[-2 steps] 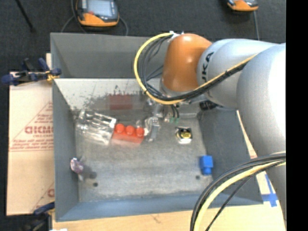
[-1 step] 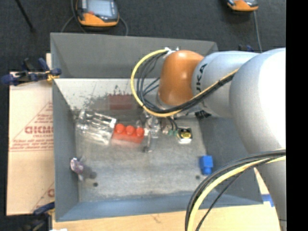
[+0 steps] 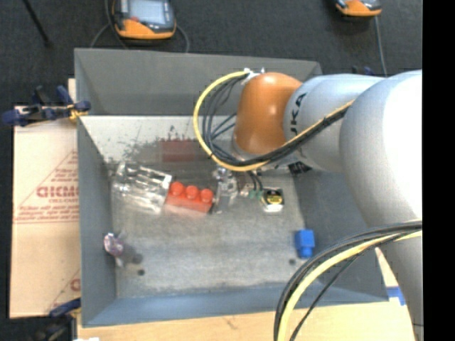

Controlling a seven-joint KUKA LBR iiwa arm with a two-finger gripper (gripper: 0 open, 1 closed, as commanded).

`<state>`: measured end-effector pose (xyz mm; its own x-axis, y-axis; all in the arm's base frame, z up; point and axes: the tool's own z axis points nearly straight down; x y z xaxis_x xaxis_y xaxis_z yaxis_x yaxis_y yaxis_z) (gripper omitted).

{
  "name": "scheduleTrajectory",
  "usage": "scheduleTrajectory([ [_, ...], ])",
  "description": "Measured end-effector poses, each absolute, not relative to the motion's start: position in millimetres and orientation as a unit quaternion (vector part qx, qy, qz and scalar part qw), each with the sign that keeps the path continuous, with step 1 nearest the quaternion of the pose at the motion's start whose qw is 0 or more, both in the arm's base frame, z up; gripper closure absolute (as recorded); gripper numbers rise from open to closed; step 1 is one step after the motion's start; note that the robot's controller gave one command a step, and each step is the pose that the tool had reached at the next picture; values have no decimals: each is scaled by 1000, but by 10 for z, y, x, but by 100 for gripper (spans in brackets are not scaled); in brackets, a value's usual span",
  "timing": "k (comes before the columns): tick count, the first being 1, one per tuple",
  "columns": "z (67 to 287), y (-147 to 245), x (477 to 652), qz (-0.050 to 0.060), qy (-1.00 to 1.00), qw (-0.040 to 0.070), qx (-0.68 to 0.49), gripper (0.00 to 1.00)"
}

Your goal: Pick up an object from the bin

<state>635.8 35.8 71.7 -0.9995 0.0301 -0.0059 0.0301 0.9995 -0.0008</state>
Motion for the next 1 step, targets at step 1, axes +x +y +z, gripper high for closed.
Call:
scheduleTrajectory([
  [1,1947,113,6570,-1,988,6,-152,100],
])
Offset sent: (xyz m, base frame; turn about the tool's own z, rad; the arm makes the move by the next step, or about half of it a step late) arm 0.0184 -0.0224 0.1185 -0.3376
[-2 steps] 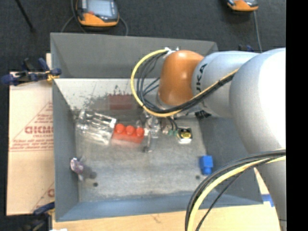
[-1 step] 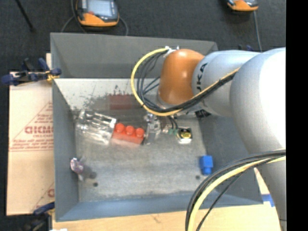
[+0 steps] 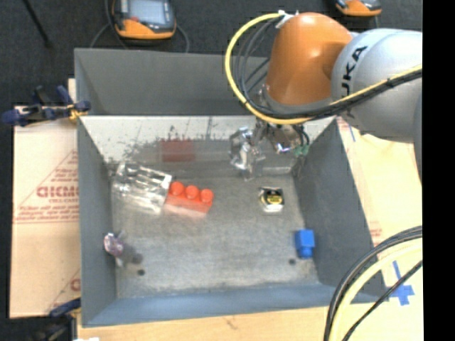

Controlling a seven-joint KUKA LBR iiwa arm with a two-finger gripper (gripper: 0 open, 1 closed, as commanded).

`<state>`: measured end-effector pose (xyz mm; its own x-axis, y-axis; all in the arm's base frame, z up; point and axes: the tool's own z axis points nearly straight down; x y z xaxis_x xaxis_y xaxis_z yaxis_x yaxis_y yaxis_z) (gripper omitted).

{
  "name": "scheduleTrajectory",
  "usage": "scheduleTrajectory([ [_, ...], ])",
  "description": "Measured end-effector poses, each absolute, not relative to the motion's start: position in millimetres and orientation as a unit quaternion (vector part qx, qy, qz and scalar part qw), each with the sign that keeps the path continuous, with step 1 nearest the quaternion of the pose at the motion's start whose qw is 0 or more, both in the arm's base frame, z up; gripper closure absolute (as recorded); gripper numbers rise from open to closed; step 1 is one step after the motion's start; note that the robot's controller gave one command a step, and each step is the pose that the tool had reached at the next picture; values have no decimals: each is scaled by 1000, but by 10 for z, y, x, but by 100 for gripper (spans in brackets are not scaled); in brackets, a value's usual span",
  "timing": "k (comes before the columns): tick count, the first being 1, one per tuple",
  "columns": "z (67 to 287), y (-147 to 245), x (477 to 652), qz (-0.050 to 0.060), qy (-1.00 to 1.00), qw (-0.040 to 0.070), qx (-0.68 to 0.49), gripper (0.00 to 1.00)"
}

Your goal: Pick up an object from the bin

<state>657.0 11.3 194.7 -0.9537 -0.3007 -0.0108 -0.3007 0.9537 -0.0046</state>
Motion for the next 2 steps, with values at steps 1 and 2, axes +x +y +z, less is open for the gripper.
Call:
scheduleTrajectory([
  [1,928,-284,6095,0,949,-1,-317,100],
  [2,2035,-182,6004,-2,948,5,-318,100],
])
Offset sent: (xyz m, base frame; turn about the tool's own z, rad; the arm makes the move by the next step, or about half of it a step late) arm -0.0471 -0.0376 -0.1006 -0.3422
